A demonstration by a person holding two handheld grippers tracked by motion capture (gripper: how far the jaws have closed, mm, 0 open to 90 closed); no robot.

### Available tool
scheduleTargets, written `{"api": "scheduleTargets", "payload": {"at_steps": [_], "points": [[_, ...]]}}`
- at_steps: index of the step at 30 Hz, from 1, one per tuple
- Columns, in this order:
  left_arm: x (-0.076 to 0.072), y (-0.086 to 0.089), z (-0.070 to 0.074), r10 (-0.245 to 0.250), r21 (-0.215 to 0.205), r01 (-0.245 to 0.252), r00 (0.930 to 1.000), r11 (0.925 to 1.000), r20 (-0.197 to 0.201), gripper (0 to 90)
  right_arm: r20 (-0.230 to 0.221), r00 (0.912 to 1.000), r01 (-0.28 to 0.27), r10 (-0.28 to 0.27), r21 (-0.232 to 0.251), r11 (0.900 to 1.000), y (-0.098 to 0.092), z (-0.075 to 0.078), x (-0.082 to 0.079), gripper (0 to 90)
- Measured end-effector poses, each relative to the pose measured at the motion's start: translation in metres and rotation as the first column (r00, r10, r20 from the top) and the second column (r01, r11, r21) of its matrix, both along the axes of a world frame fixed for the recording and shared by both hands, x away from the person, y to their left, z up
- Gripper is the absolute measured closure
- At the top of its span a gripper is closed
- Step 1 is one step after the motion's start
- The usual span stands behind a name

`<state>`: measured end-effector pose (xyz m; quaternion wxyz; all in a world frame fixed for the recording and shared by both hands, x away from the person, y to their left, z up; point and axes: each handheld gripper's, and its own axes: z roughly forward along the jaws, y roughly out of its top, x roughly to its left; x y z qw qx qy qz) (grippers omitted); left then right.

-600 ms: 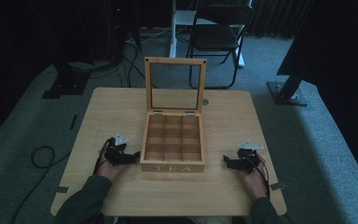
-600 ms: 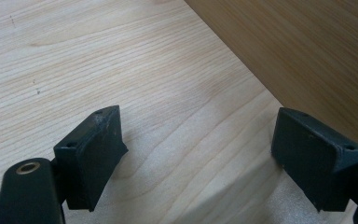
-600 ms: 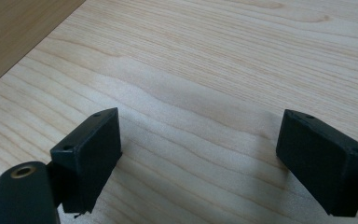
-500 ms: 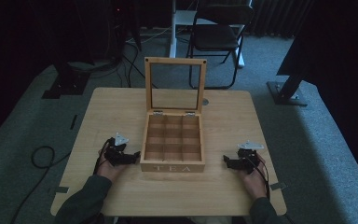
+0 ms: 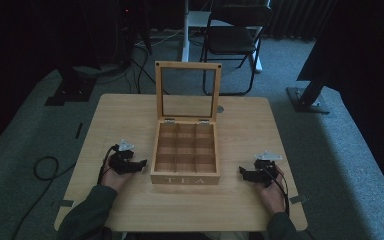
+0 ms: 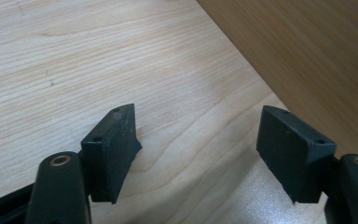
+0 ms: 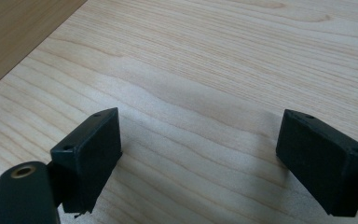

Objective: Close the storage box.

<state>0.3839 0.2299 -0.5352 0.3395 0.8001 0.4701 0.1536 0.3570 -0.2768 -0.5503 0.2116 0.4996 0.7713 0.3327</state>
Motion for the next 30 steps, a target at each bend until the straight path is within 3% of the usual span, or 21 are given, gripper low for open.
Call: {"api": "scheduleTargets", "payload": {"at_steps": [16, 18, 30], "points": [[0.011, 0.004, 0.033, 0.019, -0.025, -0.018, 0.9987, 0.9995, 0.047, 34.2, 0.001, 1.0, 0.0, 0.0, 0.0, 1.0, 0.0, 0.0, 0.0, 13.5], [0.015, 0.003, 0.042, 0.016, -0.036, -0.014, 0.9982, 0.9992, 0.058, 34.3, 0.001, 1.0, 0.0, 0.0, 0.0, 1.0, 0.0, 0.0, 0.0, 13.5], [0.035, -0.005, 0.071, -0.004, -0.009, 0.005, 0.9939, 0.9999, 0.111, 34.5, 0.001, 1.0, 0.0, 0.0, 0.0, 1.0, 0.0, 0.0, 0.0, 13.5]]}}
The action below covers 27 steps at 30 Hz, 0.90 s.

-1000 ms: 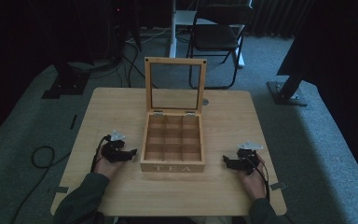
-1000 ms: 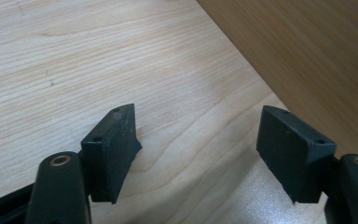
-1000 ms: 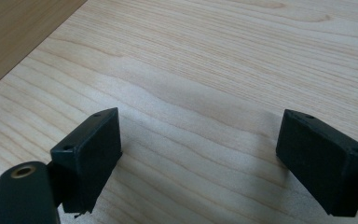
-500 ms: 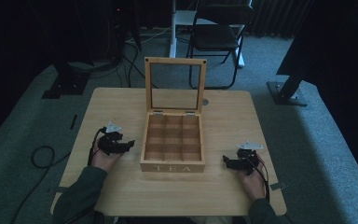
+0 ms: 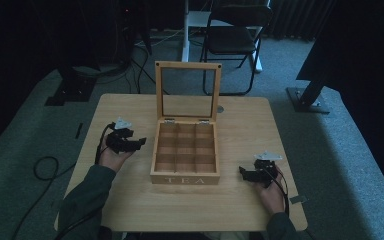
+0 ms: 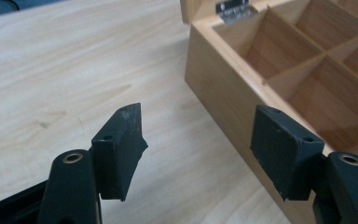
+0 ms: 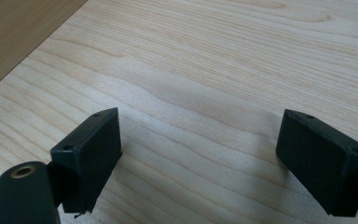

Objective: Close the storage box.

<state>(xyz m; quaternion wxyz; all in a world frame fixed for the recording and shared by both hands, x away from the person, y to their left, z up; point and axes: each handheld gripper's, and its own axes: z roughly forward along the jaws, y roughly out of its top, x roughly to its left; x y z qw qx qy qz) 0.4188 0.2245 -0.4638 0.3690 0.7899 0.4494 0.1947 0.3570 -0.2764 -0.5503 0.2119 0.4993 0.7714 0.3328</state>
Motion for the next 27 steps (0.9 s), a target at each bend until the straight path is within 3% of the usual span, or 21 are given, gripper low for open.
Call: {"api": "scheduleTargets", "payload": {"at_steps": [12, 27], "points": [[0.028, -0.004, 0.02, 0.022, -0.019, -0.022, 0.9996, 0.9996, 0.018, 34.4, -0.001, 1.0, 0.007, -0.007, 0.0, 1.0, 0.002, 0.0, 0.0, 13.4], [0.055, -0.005, 0.041, 0.023, 0.008, -0.023, 0.9995, 0.9997, 0.023, 34.4, -0.002, 1.0, 0.009, -0.009, 0.0, 1.0, 0.002, 0.0, 0.0, 13.4]]}}
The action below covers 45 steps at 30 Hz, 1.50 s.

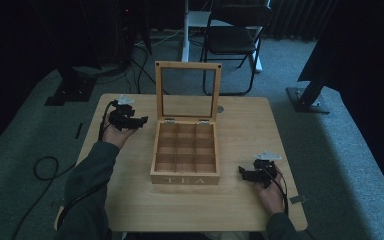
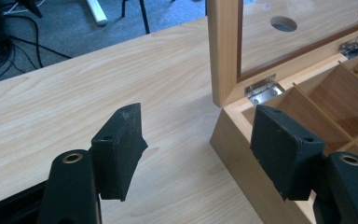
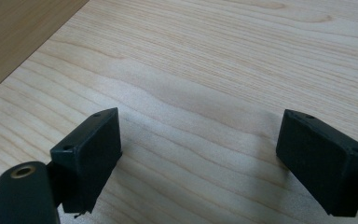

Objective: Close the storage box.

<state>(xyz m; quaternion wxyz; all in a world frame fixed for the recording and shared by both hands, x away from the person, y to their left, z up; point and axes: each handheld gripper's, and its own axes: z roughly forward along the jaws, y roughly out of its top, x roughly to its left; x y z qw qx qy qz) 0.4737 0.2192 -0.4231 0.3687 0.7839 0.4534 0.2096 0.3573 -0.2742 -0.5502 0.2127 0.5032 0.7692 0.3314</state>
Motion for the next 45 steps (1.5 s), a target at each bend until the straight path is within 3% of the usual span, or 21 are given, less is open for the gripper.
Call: {"api": "scheduleTargets", "payload": {"at_steps": [16, 28, 39, 40, 42, 45], "points": [[0.026, -0.006, 0.023, -0.019, 0.007, 0.019, 0.9997, 0.9998, 0.016, 34.3, 0.0, 1.0, 0.0, 0.0, 0.0, 1.0, 0.0, 0.0, 0.0, 13.4], [0.045, -0.012, 0.028, -0.019, -0.001, 0.019, 0.9998, 0.9998, -0.001, 34.4, 0.0, 1.0, 0.0, 0.0, 0.0, 1.0, 0.0, 0.0, 0.0, 13.4], [0.056, -0.021, 0.028, -0.054, -0.056, 0.055, 0.9985, 0.9969, 0.011, 36.0, 0.001, 1.0, -0.001, 0.001, -0.001, 1.0, 0.0, 0.0, 0.0, 13.4], [0.061, -0.025, 0.03, -0.06, -0.088, 0.062, 0.998, 0.9942, 0.018, 36.1, 0.001, 1.0, -0.001, 0.001, -0.001, 1.0, 0.0, 0.0, 0.0, 13.5], [0.064, -0.027, 0.031, -0.061, -0.102, 0.062, 0.998, 0.9929, 0.02, 36.5, 0.001, 1.0, -0.001, 0.001, -0.001, 1.0, 0.0, 0.0, 0.0, 13.4], [0.069, -0.036, 0.034, -0.077, -0.089, 0.078, 0.9968, 0.9929, 0.02, 37.0, 0.001, 1.0, -0.001, 0.001, -0.001, 1.0, 0.0, 0.0, 0.0, 13.4]]}}
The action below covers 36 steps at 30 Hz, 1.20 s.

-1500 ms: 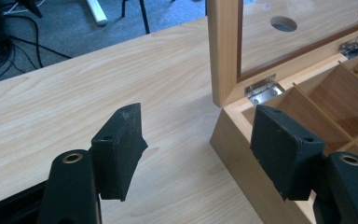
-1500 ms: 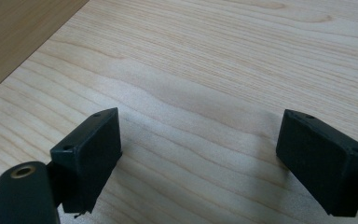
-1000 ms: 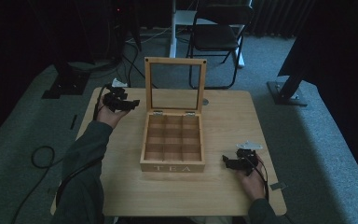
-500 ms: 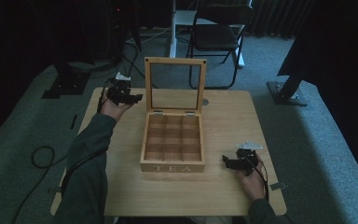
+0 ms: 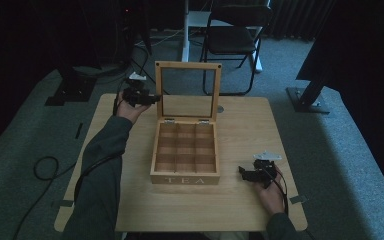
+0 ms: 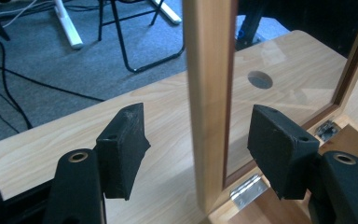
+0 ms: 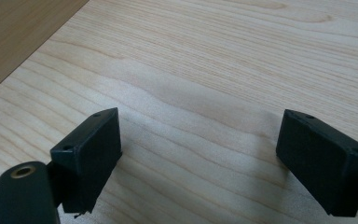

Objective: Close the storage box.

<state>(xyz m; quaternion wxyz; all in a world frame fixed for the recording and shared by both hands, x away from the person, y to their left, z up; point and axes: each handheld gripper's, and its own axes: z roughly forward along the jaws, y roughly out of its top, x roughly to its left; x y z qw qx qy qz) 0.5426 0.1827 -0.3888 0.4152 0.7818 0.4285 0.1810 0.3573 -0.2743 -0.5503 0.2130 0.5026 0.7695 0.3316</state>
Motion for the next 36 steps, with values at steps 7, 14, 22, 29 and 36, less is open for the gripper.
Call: {"api": "scheduleTargets", "payload": {"at_steps": [7, 14, 22, 29, 36], "points": [[0.012, -0.016, 0.012, -0.018, -0.035, 0.019, 0.9998, 0.9992, 0.004, 38.8, 0.0, 1.0, 0.0, 0.0, 0.0, 1.0, 0.0, 0.0, 0.0, 13.4], [0.023, -0.019, 0.019, -0.015, -0.103, 0.014, 0.9999, 0.9946, -0.008, 40.5, -0.001, 1.0, 0.003, -0.003, 0.001, 1.0, 0.001, 0.0, -0.001, 13.4], [0.03, -0.018, 0.021, 0.0, -0.125, -0.001, 1.0, 0.9921, -0.006, 41.7, 0.0, 1.0, 0.004, -0.004, 0.001, 1.0, 0.002, 0.0, -0.004, 13.4], [0.028, -0.02, 0.025, -0.001, -0.128, -0.001, 0.9999, 0.9918, -0.013, 44.9, 0.002, 1.0, 0.004, -0.004, -0.001, 1.0, 0.002, 0.0, -0.005, 13.4], [0.014, -0.019, 0.03, -0.013, -0.133, 0.012, 0.9999, 0.991, -0.007, 45.7, 0.002, 1.0, 0.004, -0.004, -0.001, 1.0, 0.002, 0.0, -0.005, 13.5]]}}
